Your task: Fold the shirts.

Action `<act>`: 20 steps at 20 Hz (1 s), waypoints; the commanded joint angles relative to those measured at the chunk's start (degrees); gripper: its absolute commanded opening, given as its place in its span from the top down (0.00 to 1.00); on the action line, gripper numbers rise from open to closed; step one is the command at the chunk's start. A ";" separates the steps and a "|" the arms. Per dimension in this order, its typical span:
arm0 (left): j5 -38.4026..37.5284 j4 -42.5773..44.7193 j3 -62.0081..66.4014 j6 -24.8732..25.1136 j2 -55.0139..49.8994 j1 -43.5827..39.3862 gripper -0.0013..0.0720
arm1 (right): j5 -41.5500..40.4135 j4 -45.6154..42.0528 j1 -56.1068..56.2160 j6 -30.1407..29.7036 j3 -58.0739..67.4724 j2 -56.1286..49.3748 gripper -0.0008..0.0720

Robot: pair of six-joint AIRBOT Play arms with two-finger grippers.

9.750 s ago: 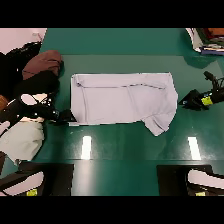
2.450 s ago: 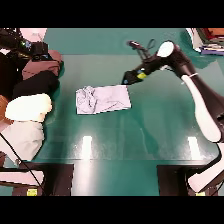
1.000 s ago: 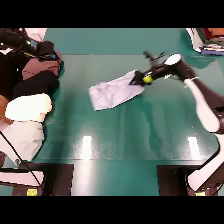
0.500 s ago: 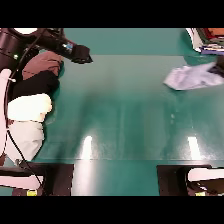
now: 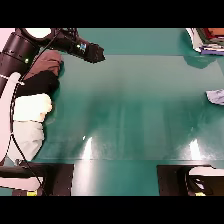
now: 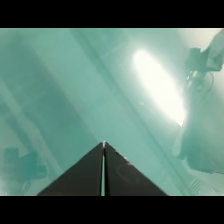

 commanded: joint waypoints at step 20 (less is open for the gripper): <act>-0.09 1.27 -0.02 1.92 0.04 -0.24 0.95 | 12.98 -15.19 -11.63 2.58 -18.71 14.82 0.10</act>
